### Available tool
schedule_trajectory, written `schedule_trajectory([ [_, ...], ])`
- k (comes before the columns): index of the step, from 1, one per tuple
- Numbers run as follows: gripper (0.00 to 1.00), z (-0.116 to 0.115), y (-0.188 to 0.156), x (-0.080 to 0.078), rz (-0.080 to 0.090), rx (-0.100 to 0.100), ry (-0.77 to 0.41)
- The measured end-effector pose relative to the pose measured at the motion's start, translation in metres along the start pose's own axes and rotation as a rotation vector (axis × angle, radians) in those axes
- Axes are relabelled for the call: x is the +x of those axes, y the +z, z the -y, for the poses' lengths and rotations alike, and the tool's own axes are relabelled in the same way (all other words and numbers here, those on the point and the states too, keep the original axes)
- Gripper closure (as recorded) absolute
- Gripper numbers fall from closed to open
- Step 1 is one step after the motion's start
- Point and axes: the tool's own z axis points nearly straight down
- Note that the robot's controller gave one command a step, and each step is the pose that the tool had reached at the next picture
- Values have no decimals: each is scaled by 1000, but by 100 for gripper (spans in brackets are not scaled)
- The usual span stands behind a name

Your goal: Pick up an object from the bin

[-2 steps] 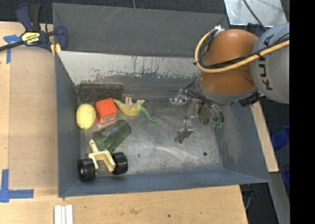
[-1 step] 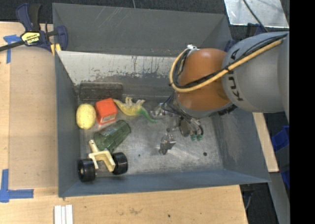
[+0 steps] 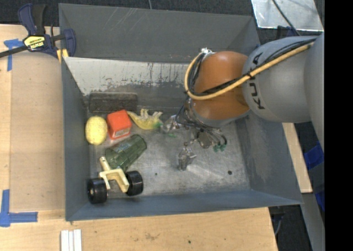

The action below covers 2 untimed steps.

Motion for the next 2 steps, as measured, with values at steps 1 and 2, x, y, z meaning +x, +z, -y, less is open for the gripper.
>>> schedule_trajectory([
  [1, 0, 18, -9, -10, 12, 8, -211],
  [2, 0, 17, -38, -4, 8, 5, -119],
])
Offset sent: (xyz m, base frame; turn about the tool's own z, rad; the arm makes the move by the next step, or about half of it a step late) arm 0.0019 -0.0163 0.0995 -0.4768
